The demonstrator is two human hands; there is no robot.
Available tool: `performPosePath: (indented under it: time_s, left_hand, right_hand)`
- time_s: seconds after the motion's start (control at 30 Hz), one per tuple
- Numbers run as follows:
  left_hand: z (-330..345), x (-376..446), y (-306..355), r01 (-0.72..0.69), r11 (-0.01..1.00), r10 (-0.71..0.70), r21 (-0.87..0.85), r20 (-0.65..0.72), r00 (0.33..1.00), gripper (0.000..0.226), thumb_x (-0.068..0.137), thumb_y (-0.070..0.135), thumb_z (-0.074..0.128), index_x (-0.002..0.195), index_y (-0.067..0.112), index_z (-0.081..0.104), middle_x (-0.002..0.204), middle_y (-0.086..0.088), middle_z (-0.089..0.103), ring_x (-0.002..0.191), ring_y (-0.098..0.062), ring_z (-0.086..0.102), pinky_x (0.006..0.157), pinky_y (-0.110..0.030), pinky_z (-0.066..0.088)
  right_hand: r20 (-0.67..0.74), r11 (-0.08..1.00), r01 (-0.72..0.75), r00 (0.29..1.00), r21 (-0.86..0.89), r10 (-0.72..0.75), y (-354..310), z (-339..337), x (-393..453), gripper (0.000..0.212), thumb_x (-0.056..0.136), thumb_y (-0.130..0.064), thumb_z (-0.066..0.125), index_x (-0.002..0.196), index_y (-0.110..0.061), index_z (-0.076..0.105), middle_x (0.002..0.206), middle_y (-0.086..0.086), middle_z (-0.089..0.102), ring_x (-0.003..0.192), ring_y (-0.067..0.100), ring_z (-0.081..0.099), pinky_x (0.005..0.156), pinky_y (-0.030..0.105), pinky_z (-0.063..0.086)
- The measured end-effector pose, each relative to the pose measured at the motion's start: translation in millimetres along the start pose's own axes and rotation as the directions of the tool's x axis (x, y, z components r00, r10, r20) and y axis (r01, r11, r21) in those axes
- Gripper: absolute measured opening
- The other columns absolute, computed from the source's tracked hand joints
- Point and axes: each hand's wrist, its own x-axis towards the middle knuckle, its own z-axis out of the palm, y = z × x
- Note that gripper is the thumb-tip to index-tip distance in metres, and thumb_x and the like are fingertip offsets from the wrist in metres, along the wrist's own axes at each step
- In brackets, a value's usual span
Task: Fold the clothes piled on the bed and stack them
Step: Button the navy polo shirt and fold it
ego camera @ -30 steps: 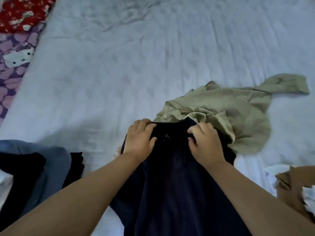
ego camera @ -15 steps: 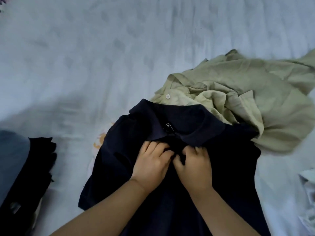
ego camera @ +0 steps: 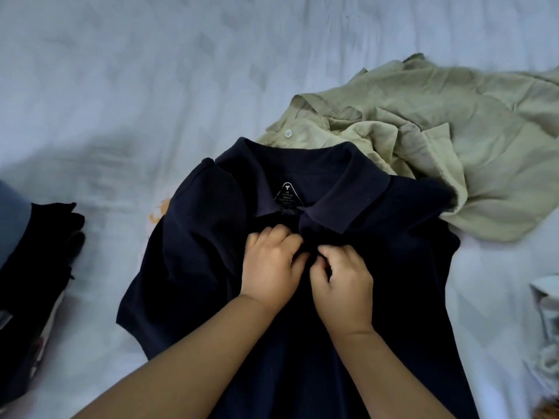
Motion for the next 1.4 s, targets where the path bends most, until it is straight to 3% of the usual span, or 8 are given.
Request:
performPosePath:
  time_s: [0.23,0.4,0.53,0.67,0.8,0.93,1.2,1.4]
  left_hand:
    - [-12.2,-4.9,12.9,0.113,0.976,-0.101,-0.187,0.071,0.992,0.008,0.078,0.016,0.061,0.073,0.012,0.066,0.073,0.002,0.060,0.071,-0.020,0.057,0.067,-0.029,0.043]
    - [-39.2,-14.9,35.9,0.333,0.801,-0.306,-0.497,0.136,0.942,0.012,0.087,0.006,0.063,0.084,0.016,0.067,0.081,0.014,0.061,0.079,0.005,0.059,0.069,-0.004,0.043]
    - [-54.4,-10.8,46.7,0.493,0.608,-0.429,-0.622,0.264,0.864,0.020,0.088,0.006,0.062,0.080,0.024,0.065,0.075,0.008,0.068,0.070,0.004,0.063,0.063,-0.008,0.047]
    - [-65.2,-4.5,44.3,0.542,0.571,-0.399,-0.617,0.368,0.840,0.021,0.087,0.002,0.061,0.077,0.019,0.065,0.070,0.005,0.068,0.065,-0.004,0.063,0.064,-0.016,0.052]
    - [-76.1,9.6,30.6,0.733,0.412,-0.366,-0.541,0.638,0.677,0.020,0.085,-0.008,0.058,0.076,0.009,0.062,0.063,-0.001,0.062,0.059,-0.008,0.059,0.057,-0.017,0.052]
    - [-80.8,25.9,21.2,0.876,0.283,-0.371,-0.390,0.798,0.475,0.034,0.084,-0.013,0.054,0.059,0.009,0.057,0.053,-0.003,0.058,0.053,-0.011,0.059,0.050,-0.018,0.052]
    - [-74.2,31.7,15.7,0.960,0.094,-0.291,-0.263,0.915,0.279,0.032,0.089,-0.008,0.048,0.064,0.008,0.057,0.052,-0.001,0.057,0.048,-0.006,0.054,0.046,-0.013,0.046]
    - [-71.7,31.7,9.5,0.964,-0.117,-0.214,-0.239,0.954,0.210,0.021,0.089,-0.004,0.050,0.076,0.005,0.063,0.064,-0.004,0.059,0.054,-0.008,0.057,0.048,-0.015,0.048]
  right_hand:
    - [-0.018,0.997,-0.032,0.999,0.064,0.033,-6.4,-10.6,-10.1,0.014,0.078,-0.014,0.058,0.087,-0.006,0.067,0.081,0.004,0.061,0.073,0.021,0.059,0.062,0.036,0.055]
    - [-0.042,0.988,0.034,0.999,0.153,-0.028,-18.2,-22.7,-11.2,0.024,0.085,-0.025,0.048,0.088,-0.008,0.065,0.083,0.001,0.060,0.074,0.018,0.058,0.064,0.038,0.054]
    - [-0.067,0.971,0.077,0.996,0.226,-0.063,-25.4,-32.0,-9.3,0.024,0.086,-0.023,0.049,0.090,-0.006,0.067,0.084,0.001,0.062,0.075,0.018,0.060,0.063,0.035,0.055]
    - [-0.016,0.962,0.122,0.992,0.246,-0.122,-23.3,-38.8,-5.6,0.026,0.087,-0.024,0.049,0.091,-0.006,0.067,0.084,-0.002,0.063,0.076,0.014,0.061,0.067,0.024,0.053]
    - [0.093,0.943,0.183,0.972,0.280,-0.216,-14.0,-39.6,-3.8,0.028,0.090,-0.018,0.044,0.094,-0.005,0.068,0.087,-0.002,0.063,0.081,0.011,0.060,0.074,0.015,0.048]
    - [0.113,0.941,0.208,0.963,0.267,-0.245,-9.9,-35.0,-4.6,0.023,0.090,-0.024,0.051,0.090,-0.009,0.067,0.084,-0.004,0.061,0.077,0.010,0.059,0.069,0.023,0.051]
    - [0.049,0.937,0.211,0.971,0.279,-0.233,-7.9,-28.3,-8.1,0.016,0.089,-0.017,0.052,0.091,-0.009,0.066,0.086,-0.004,0.059,0.079,0.011,0.057,0.069,0.024,0.050]
    - [0.085,0.910,-0.072,0.996,0.409,0.041,-14.5,-26.7,-17.3,0.029,0.077,-0.044,0.064,0.091,-0.019,0.062,0.090,-0.014,0.056,0.087,0.005,0.054,0.076,0.013,0.046]
